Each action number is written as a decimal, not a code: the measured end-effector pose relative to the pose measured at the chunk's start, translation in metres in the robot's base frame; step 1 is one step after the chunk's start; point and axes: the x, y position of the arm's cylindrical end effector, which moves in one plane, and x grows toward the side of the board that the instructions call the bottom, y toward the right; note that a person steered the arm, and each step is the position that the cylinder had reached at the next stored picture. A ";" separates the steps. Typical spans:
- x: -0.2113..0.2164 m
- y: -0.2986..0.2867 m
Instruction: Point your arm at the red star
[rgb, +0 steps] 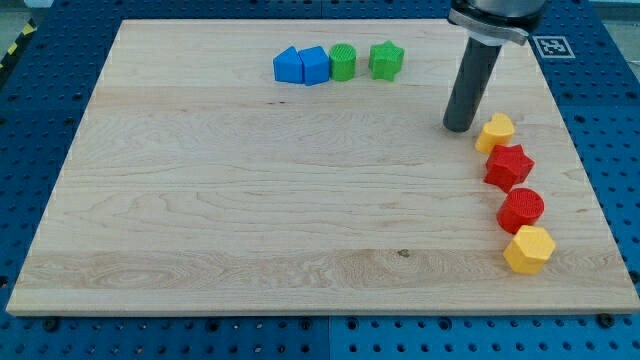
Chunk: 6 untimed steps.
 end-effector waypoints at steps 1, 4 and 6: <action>-0.024 -0.001; 0.023 0.127; 0.070 0.153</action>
